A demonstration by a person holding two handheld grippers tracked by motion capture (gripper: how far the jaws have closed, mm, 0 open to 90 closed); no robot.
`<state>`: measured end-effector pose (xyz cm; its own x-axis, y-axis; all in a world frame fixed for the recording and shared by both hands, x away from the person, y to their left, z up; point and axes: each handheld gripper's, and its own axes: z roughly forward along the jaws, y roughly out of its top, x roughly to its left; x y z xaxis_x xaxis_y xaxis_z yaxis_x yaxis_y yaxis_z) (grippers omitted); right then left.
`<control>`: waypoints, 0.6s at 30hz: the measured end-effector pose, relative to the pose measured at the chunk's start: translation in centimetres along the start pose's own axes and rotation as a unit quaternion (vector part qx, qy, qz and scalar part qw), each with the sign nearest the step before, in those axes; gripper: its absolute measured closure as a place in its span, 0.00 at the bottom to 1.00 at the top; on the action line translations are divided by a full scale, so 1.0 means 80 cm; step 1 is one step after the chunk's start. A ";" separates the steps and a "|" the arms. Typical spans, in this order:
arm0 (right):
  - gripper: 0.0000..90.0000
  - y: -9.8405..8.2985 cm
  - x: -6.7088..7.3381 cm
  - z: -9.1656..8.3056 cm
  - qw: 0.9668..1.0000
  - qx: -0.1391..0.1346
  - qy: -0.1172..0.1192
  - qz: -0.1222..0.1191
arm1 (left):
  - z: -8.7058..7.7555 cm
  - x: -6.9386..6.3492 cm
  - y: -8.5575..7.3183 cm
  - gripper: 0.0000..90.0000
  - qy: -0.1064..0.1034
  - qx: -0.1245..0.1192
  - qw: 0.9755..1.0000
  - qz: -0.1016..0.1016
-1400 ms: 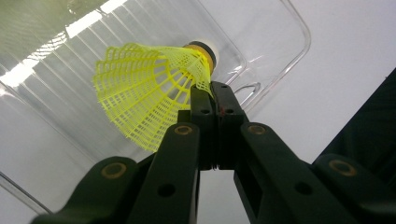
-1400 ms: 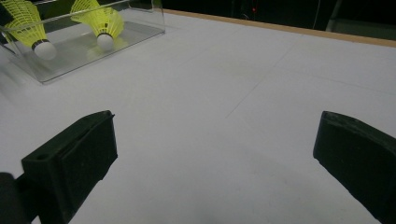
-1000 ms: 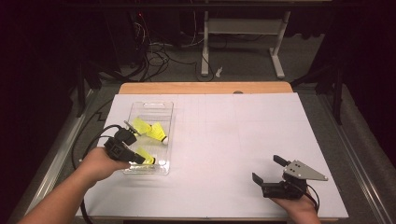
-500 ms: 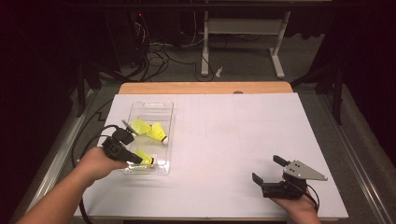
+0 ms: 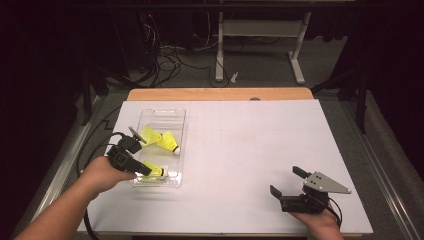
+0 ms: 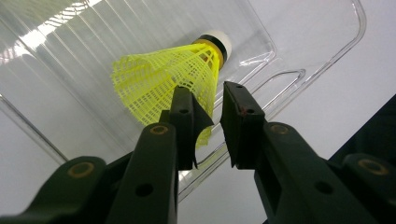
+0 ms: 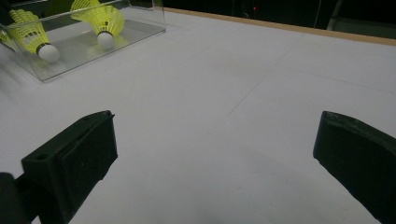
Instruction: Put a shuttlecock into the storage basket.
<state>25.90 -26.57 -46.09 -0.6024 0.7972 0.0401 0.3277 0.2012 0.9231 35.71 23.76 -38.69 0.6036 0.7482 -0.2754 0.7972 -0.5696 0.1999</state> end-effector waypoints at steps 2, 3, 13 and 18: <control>0.00 0.000 0.000 0.000 1.000 0.001 0.000 0.001 | -0.001 0.001 0.000 0.80 0.001 -0.002 1.000 -0.002; 0.00 0.000 0.000 0.000 1.000 0.001 0.000 0.000 | -0.002 0.001 0.000 0.78 0.002 -0.003 1.000 -0.005; 0.00 0.001 0.001 -0.001 1.000 0.000 -0.001 0.000 | -0.012 -0.003 0.001 0.67 0.017 0.000 1.000 -0.005; 0.00 0.001 0.001 -0.001 1.000 -0.001 -0.001 -0.001 | -0.016 -0.008 0.003 0.61 0.031 -0.001 0.999 -0.008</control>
<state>25.84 -26.53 -45.99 -0.6017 0.7978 0.0374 0.3250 0.2018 0.9239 35.52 23.61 -37.28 0.5909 0.7764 -0.2192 0.8062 -0.5576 0.1978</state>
